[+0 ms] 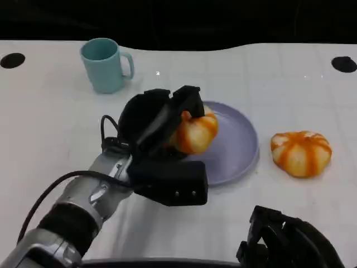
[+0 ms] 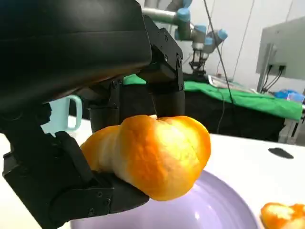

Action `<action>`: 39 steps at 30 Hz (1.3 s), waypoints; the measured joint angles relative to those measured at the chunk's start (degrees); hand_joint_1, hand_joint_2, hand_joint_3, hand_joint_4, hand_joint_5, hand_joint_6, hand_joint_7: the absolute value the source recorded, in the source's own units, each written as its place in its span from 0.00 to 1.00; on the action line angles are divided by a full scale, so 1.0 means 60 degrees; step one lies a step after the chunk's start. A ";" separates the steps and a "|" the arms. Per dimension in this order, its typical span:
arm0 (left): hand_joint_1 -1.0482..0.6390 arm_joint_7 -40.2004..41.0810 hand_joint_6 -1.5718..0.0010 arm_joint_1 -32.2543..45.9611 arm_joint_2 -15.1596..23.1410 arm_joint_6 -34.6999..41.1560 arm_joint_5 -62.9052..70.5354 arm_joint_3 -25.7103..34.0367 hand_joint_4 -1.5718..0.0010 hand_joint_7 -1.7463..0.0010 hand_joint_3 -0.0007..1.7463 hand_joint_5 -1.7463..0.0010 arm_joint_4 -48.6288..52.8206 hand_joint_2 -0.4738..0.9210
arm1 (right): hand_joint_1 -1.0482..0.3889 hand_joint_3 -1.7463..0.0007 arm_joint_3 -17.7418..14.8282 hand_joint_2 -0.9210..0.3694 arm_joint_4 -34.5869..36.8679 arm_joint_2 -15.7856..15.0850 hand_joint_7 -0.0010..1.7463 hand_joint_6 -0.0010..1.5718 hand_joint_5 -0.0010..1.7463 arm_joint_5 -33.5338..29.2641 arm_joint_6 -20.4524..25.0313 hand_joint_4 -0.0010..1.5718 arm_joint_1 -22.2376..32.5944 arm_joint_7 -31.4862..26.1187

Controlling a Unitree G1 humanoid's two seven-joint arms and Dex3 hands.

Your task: Grasp the bread from the table and place it into the plate.

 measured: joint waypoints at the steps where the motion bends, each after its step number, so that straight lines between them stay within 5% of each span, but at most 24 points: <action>1: 0.48 -0.0001 0.45 -0.0036 -0.0036 -0.0042 -0.0018 -0.0007 0.51 0.53 0.36 0.03 0.0132 0.82 | 0.23 0.86 -0.0002 0.00 0.0000 -0.0003 0.81 0.48 0.92 0.0000 -0.0002 0.54 0.0000 0.0007; 3: 0.46 -0.0153 0.44 -0.0187 -0.0103 -0.0029 -0.0055 -0.0040 0.56 0.78 0.16 0.10 0.0327 0.95 | 0.23 0.86 -0.0007 0.00 0.0001 -0.0008 0.81 0.48 0.92 -0.0003 -0.0018 0.54 -0.0001 0.0044; 5: 0.42 -0.0484 0.50 -0.0347 -0.0133 0.0094 -0.0069 -0.0101 0.62 0.91 0.11 0.19 0.0380 0.99 | 0.23 0.86 -0.0013 0.00 0.0006 -0.0009 0.81 0.48 0.92 -0.0007 -0.0032 0.54 -0.0002 0.0052; 9: 0.31 -0.1391 0.69 -0.0493 -0.0157 0.0517 -0.0083 -0.0219 0.68 0.99 0.12 0.69 0.0359 1.00 | 0.24 0.86 -0.0038 0.00 0.0007 -0.0009 0.81 0.49 0.93 -0.0008 -0.0032 0.55 -0.0002 0.0051; 14: 0.13 -0.2732 0.89 -0.0525 -0.0024 0.1021 -0.0123 -0.0244 0.83 1.00 0.19 0.90 -0.0305 1.00 | 0.23 0.86 -0.0038 0.00 0.0007 -0.0008 0.81 0.48 0.93 -0.0047 -0.0168 0.55 0.0022 0.0051; 20: 0.02 -0.3819 0.97 -0.0515 0.0228 0.1637 -0.0038 -0.0417 0.89 1.00 0.26 0.94 -0.1154 1.00 | 0.24 0.85 -0.0037 0.00 -0.0008 -0.0009 0.82 0.48 0.93 -0.0048 -0.0185 0.54 0.0073 0.0054; 27: 0.01 -0.4417 0.96 -0.0227 0.0585 0.1823 -0.0095 -0.0501 0.89 0.99 0.27 0.93 -0.1960 1.00 | 0.24 0.85 -0.0053 0.00 -0.0026 -0.0017 0.82 0.48 0.93 -0.0042 -0.0198 0.54 0.0081 0.0100; 39: 0.26 -0.4523 0.73 0.2091 0.1003 0.0280 -0.2794 0.1094 0.69 0.94 0.15 0.76 -0.4148 1.00 | 0.24 0.86 -0.0081 0.00 -0.0129 -0.0040 0.80 0.48 0.93 0.0003 -0.0195 0.54 0.0149 0.0154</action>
